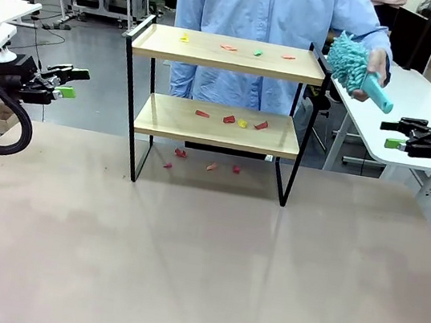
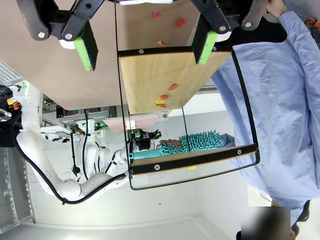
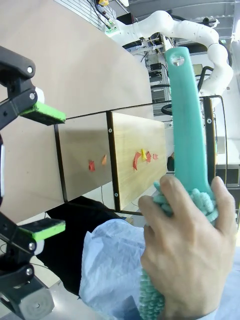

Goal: Clean the shelf.
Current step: Pick up the Duster handed by the human.

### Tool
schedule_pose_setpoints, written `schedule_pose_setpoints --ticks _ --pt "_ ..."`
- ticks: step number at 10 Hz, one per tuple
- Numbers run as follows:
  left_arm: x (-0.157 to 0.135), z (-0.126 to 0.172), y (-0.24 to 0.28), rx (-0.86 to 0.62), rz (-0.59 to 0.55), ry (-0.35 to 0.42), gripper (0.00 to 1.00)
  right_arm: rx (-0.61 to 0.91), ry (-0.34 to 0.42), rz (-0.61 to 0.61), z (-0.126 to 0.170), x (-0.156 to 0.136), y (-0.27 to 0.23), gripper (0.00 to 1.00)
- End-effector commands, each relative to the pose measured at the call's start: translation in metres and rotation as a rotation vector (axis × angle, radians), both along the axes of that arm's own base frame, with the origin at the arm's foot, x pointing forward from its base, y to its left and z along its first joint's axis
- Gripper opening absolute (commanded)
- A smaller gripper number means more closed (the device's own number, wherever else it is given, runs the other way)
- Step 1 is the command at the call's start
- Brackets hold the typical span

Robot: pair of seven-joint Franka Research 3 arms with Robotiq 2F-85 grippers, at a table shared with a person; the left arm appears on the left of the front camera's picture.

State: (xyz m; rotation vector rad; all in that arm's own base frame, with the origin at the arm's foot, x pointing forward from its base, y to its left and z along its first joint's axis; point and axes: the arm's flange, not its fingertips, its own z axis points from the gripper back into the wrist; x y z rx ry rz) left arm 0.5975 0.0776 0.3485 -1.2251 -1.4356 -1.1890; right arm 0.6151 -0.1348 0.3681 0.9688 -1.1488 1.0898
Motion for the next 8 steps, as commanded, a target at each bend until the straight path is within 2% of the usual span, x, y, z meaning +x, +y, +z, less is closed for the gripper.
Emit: schedule_pose_setpoints --ticks 1,8 --pt "-0.0007 0.0008 0.0006 0.005 -0.004 -0.002 1.0 -0.004 -0.002 -0.006 0.0007 0.0006 0.0003 1.0" --pt "-0.0007 0.0008 0.0006 0.005 -0.004 -0.002 1.0 -0.004 -0.002 -0.006 0.0007 0.0006 0.0003 1.0"
